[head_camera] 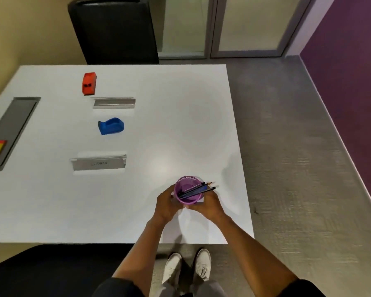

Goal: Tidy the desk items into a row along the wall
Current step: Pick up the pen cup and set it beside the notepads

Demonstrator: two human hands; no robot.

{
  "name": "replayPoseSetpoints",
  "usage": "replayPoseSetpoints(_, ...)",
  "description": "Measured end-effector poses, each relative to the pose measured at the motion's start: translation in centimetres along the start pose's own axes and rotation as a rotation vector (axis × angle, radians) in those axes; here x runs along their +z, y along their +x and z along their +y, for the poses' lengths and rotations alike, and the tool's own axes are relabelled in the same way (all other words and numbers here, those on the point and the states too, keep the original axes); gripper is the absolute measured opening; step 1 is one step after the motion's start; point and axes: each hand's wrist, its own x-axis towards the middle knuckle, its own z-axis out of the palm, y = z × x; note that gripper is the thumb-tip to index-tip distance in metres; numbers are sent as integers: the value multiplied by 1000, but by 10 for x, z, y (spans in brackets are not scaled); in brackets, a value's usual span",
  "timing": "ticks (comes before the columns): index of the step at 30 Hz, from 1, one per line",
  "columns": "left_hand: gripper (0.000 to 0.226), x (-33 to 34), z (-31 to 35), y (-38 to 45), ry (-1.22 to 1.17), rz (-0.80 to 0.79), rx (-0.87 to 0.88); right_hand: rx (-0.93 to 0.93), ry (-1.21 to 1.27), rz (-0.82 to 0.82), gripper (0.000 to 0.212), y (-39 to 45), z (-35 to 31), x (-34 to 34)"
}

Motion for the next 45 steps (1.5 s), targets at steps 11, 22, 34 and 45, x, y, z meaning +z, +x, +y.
replayPoseSetpoints(11, 69, -52, 15, -20, 13, 199, 8, -119, -140, -205, 86, 25, -69, -5)
replayPoseSetpoints(22, 63, -185, 15, -97, 0, 461, 14, -379, -203, -392, 92, 11, -205, 76)
replayPoseSetpoints(34, 62, -345, -38, -207, 44, 546, 53, -513, -207, -448, 92, -55, -316, 228)
replayPoseSetpoints(45, 63, -468, -133, -311, -4, 612, 63, -564, -230, -447, 86, -134, -378, 392)
